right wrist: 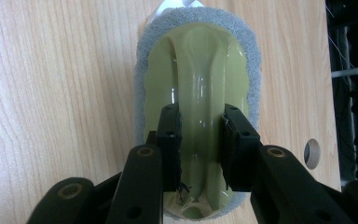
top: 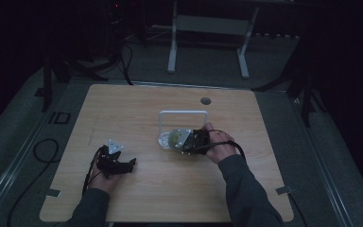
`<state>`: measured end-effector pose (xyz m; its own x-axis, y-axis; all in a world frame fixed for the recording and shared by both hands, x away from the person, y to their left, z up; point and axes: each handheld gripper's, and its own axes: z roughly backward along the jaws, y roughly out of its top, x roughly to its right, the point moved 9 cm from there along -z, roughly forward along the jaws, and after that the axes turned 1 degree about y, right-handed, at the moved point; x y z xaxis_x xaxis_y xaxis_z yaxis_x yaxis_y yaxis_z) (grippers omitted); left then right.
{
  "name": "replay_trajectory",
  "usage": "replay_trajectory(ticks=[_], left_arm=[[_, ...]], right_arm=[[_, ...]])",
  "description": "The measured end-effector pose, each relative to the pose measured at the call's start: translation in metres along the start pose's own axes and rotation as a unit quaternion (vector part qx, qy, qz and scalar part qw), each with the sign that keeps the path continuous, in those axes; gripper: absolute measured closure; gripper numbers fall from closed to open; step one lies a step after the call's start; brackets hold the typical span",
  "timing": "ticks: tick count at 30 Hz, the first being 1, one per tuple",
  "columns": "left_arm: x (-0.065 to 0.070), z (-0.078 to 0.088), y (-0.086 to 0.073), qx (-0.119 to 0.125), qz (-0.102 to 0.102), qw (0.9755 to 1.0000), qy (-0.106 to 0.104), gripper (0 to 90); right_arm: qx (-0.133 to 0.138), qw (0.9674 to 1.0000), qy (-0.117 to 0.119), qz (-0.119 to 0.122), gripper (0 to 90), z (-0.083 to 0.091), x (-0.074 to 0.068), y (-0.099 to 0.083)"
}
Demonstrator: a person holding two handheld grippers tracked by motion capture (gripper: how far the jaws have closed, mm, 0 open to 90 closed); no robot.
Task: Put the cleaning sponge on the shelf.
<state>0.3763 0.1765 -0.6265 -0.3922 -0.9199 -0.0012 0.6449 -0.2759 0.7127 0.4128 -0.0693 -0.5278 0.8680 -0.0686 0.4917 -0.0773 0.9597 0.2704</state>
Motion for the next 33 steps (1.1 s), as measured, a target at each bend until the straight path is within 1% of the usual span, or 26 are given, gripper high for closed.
replay_trajectory(ticks=[2, 5, 13, 16, 22, 25, 27, 30, 33], left_arm=[[0.0, 0.0, 0.0, 0.0, 0.0, 1.0, 0.0, 14.9], [0.0, 0.0, 0.0, 0.0, 0.0, 1.0, 0.0, 14.9], [0.0, 0.0, 0.0, 0.0, 0.0, 1.0, 0.0, 14.9], [0.0, 0.0, 0.0, 0.0, 0.0, 1.0, 0.0, 14.8], [0.0, 0.0, 0.0, 0.0, -0.001, 1.0, 0.0, 14.7], [0.0, 0.0, 0.0, 0.0, -0.001, 1.0, 0.0, 14.7], [0.0, 0.0, 0.0, 0.0, -0.002, 1.0, 0.0, 14.7], [0.0, 0.0, 0.0, 0.0, -0.002, 1.0, 0.0, 14.6], [0.0, 0.0, 0.0, 0.0, -0.002, 1.0, 0.0, 14.6]], right_arm=[[-0.002, 1.0, 0.0, 0.004, 71.5, -0.002, 0.0, -0.001], [0.003, 0.9999, 0.002, 0.01, 71.6, -0.004, 0.0, 0.0], [-0.001, 0.9999, 0.003, 0.013, 71.6, -0.008, 0.0, 0.003], [-0.003, 0.9999, -0.002, 0.015, 71.5, -0.006, 0.001, 0.005], [-0.006, 0.9996, -0.01, 0.026, 71.6, -0.002, 0.005, 0.01], [-0.002, 0.9995, -0.007, 0.029, 71.5, -0.003, 0.005, 0.012], [-0.001, 0.9993, -0.006, 0.036, 71.5, -0.005, 0.004, 0.013], [-0.006, 0.9992, -0.007, 0.038, 71.5, -0.006, 0.005, 0.012], [-0.009, 0.9989, -0.009, 0.046, 71.5, -0.007, 0.007, 0.014]])
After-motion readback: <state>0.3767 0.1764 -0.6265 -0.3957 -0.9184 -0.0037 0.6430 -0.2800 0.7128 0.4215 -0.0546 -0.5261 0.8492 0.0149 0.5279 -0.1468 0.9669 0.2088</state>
